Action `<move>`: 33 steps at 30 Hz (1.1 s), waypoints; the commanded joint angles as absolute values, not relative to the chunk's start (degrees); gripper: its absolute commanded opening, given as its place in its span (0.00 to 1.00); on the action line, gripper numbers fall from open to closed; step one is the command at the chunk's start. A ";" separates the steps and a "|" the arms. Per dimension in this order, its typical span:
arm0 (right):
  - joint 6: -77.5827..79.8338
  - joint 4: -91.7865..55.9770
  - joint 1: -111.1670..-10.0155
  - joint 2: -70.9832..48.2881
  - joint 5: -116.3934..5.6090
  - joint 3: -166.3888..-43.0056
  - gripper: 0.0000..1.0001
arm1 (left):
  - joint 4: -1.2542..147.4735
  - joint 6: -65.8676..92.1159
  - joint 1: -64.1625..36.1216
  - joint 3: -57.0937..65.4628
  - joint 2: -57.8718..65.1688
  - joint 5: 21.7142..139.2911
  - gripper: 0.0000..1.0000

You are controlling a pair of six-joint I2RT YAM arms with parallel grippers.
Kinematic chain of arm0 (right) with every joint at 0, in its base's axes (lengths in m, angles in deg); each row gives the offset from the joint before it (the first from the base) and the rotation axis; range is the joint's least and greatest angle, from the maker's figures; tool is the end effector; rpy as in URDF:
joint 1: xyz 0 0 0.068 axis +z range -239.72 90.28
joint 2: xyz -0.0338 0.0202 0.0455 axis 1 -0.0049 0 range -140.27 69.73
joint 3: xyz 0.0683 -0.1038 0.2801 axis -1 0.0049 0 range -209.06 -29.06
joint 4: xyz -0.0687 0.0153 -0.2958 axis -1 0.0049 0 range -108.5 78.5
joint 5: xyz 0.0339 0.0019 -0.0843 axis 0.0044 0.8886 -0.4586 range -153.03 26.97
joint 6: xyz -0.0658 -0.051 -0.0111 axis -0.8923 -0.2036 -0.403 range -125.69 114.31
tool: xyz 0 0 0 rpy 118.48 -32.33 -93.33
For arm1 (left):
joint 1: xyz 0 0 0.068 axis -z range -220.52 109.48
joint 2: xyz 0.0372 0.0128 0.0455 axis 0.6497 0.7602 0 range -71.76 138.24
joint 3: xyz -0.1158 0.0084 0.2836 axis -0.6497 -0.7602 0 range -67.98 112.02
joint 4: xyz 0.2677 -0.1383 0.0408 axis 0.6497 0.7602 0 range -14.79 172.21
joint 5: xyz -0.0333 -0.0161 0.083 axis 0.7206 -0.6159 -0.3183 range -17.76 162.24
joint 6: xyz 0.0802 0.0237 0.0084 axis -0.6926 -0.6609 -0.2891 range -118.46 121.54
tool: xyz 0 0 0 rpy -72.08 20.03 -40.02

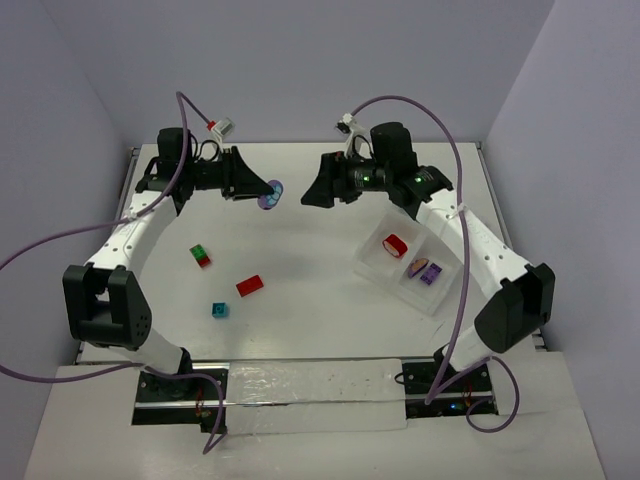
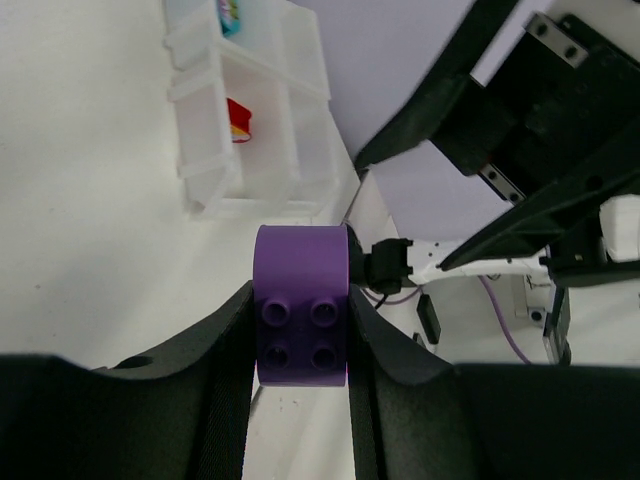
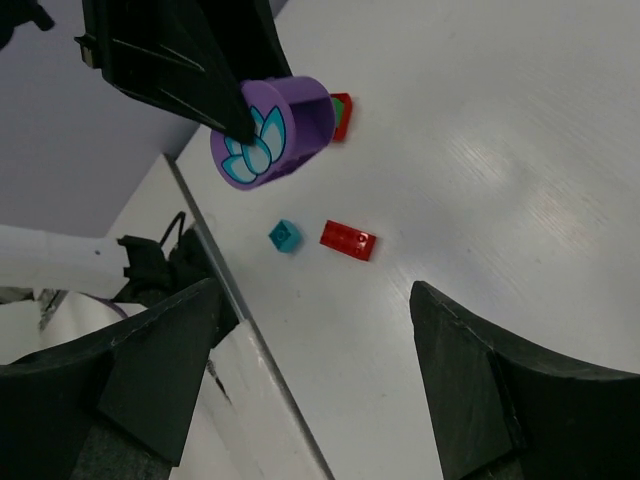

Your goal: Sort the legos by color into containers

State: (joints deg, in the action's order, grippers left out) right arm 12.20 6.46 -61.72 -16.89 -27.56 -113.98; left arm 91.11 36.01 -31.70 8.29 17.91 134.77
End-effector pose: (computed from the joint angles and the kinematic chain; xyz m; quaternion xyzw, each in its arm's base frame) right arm 0.3453 0.2319 0.4028 -0.2308 0.7934 0.4337 0.3594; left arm 0.3935 -0.1272 0.3505 0.0920 0.7774 -0.5756 0.2364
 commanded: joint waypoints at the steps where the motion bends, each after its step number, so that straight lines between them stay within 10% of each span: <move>1: 12.24 1.54 -61.33 -19.03 -18.47 -118.62 0.84 | 81.63 38.46 -31.56 9.01 14.53 141.24 0.00; 25: 27.27 -12.53 -60.63 -29.84 -7.22 -124.42 0.84 | 66.69 49.44 -30.68 6.02 13.14 143.08 0.00; 33: 35.43 -22.88 -60.41 -30.20 -5.04 -123.08 0.56 | 68.65 47.84 -30.17 5.78 12.48 143.01 0.00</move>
